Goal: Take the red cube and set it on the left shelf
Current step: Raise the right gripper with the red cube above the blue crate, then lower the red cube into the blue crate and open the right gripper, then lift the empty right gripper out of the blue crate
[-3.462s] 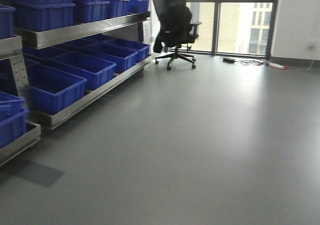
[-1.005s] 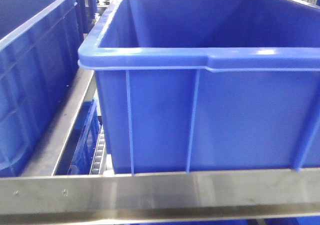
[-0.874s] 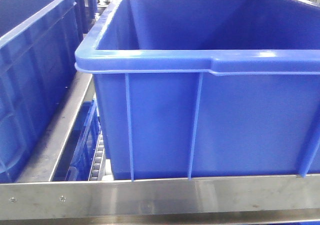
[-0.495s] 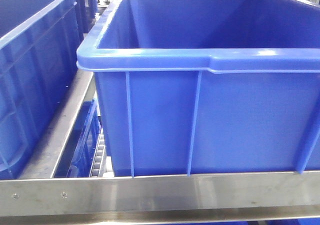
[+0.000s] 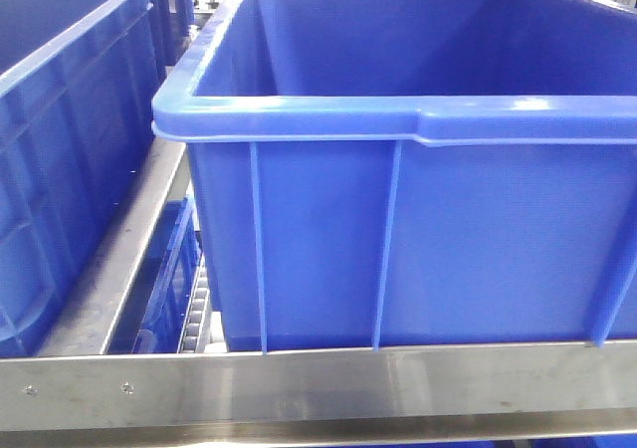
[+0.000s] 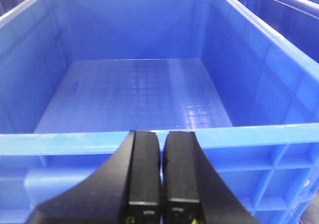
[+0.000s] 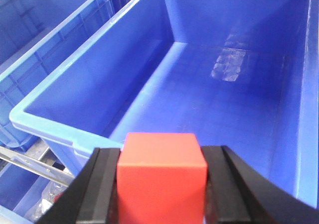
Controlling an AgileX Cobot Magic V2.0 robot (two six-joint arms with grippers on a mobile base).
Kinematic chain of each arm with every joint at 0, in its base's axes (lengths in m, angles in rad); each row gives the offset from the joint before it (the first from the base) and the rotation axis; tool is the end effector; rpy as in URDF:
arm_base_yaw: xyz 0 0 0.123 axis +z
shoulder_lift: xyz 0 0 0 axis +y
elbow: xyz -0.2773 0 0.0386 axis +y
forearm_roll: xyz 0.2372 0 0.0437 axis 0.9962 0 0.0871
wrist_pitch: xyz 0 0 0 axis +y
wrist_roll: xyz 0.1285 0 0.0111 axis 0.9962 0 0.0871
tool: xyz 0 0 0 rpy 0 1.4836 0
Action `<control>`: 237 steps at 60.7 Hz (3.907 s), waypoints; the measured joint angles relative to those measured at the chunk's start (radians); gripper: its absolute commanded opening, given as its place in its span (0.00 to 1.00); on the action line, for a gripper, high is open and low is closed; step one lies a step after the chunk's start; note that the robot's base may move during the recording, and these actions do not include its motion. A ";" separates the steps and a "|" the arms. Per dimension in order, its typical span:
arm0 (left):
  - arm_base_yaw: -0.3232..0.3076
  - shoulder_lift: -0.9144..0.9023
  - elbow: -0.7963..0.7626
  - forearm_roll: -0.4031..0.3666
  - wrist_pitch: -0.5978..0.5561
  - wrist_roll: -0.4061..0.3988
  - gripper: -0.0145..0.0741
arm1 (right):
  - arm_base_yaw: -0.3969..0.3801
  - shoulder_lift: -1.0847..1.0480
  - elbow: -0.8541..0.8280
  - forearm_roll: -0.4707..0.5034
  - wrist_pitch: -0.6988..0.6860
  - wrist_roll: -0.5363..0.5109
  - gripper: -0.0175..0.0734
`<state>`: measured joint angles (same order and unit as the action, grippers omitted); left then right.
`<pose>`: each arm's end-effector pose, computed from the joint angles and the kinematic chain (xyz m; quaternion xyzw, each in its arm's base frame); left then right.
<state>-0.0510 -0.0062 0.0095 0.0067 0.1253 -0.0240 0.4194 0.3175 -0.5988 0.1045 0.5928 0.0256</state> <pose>0.0886 -0.0044 0.1973 0.0118 0.7215 -0.0234 0.6919 0.0791 0.0435 0.3256 -0.1374 0.7687 0.1860 0.5963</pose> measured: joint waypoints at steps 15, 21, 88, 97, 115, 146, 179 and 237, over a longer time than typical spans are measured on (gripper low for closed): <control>0.000 0.000 0.000 0.000 0.000 0.000 0.28 | 0.000 0.000 0.000 0.000 0.000 0.000 0.43; 0.000 0.000 0.000 0.000 0.000 0.000 0.28 | 0.000 0.000 0.000 0.000 -0.002 0.000 0.43; 0.000 0.000 0.000 0.000 0.000 0.000 0.28 | 0.004 1.235 -0.752 0.000 0.214 -0.052 0.43; 0.000 0.000 0.000 0.000 0.000 0.000 0.28 | -0.026 1.379 -0.822 0.000 0.230 -0.048 0.43; 0.000 0.000 0.000 0.000 0.000 0.000 0.28 | -0.058 1.557 -0.882 -0.002 0.230 -0.047 0.43; 0.000 0.000 0.000 0.000 0.000 0.000 0.28 | -0.058 1.630 -0.894 -0.013 0.239 -0.044 0.86; 0.000 0.000 0.000 0.000 0.000 0.000 0.28 | -0.058 1.460 -0.917 -0.022 0.267 -0.044 0.65; 0.000 0.000 0.000 0.000 0.000 0.000 0.28 | -0.058 -0.007 0.000 -0.077 -0.089 -0.051 0.24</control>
<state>-0.0510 -0.0062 0.0095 0.0067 0.1253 -0.0240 0.3612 0.3100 -0.5991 0.0270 0.5041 -0.0256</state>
